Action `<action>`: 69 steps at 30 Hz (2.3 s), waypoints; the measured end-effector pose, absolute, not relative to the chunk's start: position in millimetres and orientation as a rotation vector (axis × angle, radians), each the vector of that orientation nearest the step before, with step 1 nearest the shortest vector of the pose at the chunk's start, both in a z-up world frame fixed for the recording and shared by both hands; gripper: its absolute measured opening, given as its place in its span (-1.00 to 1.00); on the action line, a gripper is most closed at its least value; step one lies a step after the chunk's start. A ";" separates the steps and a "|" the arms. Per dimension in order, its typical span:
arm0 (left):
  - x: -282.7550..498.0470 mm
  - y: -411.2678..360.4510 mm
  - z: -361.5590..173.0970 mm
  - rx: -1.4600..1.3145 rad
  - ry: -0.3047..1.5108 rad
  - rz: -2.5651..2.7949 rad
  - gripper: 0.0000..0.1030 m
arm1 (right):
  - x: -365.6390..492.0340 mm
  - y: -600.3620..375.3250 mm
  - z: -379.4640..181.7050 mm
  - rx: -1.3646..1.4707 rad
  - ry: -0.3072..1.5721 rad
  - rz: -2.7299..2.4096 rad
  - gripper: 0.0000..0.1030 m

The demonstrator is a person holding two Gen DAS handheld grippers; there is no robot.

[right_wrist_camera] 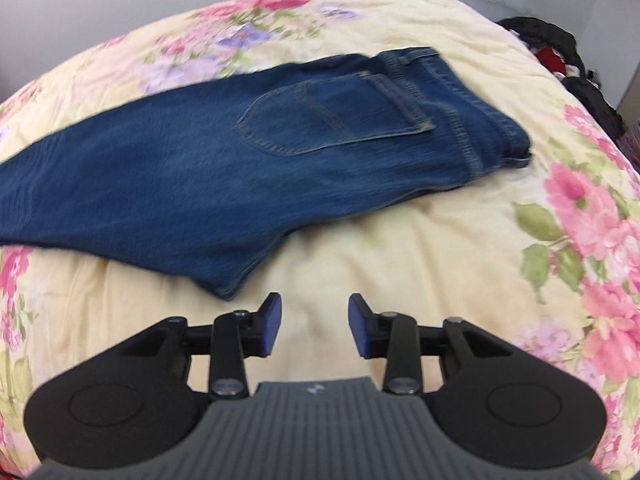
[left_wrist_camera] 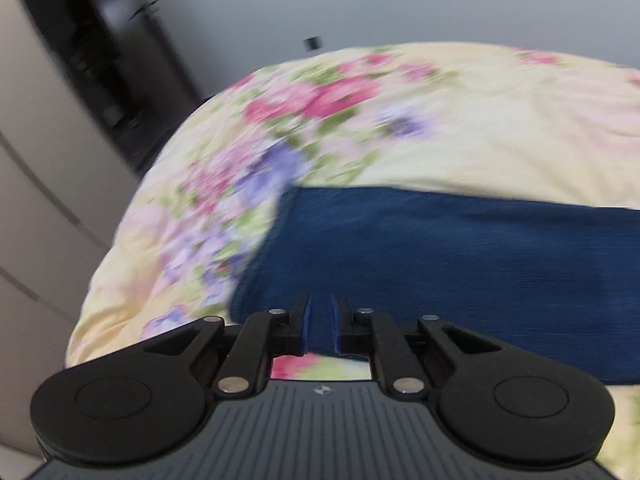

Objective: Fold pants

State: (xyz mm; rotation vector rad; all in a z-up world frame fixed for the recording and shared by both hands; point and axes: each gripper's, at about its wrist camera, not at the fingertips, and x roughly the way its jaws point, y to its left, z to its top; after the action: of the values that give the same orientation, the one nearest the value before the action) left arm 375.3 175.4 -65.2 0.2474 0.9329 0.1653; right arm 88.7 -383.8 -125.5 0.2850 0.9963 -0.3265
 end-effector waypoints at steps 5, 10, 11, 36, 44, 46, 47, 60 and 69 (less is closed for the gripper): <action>363.3 98.3 -46.1 0.257 0.914 -0.010 -0.67 | 82.2 -415.1 -112.7 0.378 0.938 -0.330 -0.16; 359.1 59.8 -52.1 0.192 0.940 -0.067 -0.48 | 96.0 -404.7 -113.0 0.343 0.914 -0.255 -0.17; 359.1 59.2 -54.7 0.169 0.950 -0.070 -0.43 | 101.5 -400.0 -113.4 0.325 0.909 -0.235 -0.19; 354.2 346.4 -187.9 -0.896 0.861 0.228 0.11 | 288.1 -203.4 -144.1 -0.101 0.932 0.167 -0.69; 380.9 365.0 -210.7 -0.935 0.808 0.185 0.10 | 359.2 -137.3 -141.8 -0.226 0.880 0.247 -0.90; 383.2 365.2 -211.0 -0.920 0.798 0.182 0.05 | 381.1 -126.8 -143.5 -0.228 0.882 0.254 -0.98; 383.8 364.6 -210.3 -0.910 0.790 0.180 -0.07 | 391.6 -121.4 -144.9 -0.223 0.885 0.256 -1.00; 379.8 350.1 -165.3 -0.760 0.686 0.156 -0.89 | 465.5 -101.0 -191.8 -0.227 0.985 0.147 -1.00; 376.5 312.1 -90.1 -0.613 0.644 0.150 -0.90 | 423.0 -108.8 -155.7 -0.133 1.025 0.200 -1.00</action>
State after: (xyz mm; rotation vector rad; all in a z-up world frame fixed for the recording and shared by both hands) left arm 376.5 312.1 -90.1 -0.6133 0.6437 0.1496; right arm 423.0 -108.8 -155.7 -0.1335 1.0246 0.1996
